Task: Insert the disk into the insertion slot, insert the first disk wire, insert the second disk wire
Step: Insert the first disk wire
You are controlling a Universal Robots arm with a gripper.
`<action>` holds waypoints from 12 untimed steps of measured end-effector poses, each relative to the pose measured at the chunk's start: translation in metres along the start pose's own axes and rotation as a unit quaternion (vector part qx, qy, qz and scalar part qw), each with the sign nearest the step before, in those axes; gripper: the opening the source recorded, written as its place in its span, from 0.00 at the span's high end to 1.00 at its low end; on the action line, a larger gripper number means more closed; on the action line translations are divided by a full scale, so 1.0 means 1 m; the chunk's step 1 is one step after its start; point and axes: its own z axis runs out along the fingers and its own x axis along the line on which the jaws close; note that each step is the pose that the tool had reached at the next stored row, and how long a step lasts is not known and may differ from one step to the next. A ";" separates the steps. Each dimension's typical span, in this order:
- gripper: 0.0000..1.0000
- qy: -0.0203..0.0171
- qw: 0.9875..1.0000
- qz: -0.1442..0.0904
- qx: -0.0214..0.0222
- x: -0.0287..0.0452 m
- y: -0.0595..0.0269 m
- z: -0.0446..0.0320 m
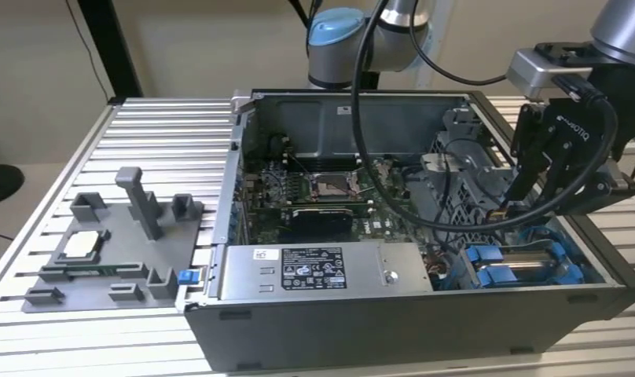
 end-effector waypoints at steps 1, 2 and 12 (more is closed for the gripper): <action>0.00 0.000 1.000 0.001 0.000 -0.0001 0.0000 0.0006; 0.00 0.000 1.000 0.001 0.000 -0.0003 0.0000 0.0010; 0.00 0.000 1.000 0.003 0.000 -0.0004 0.0029 0.0013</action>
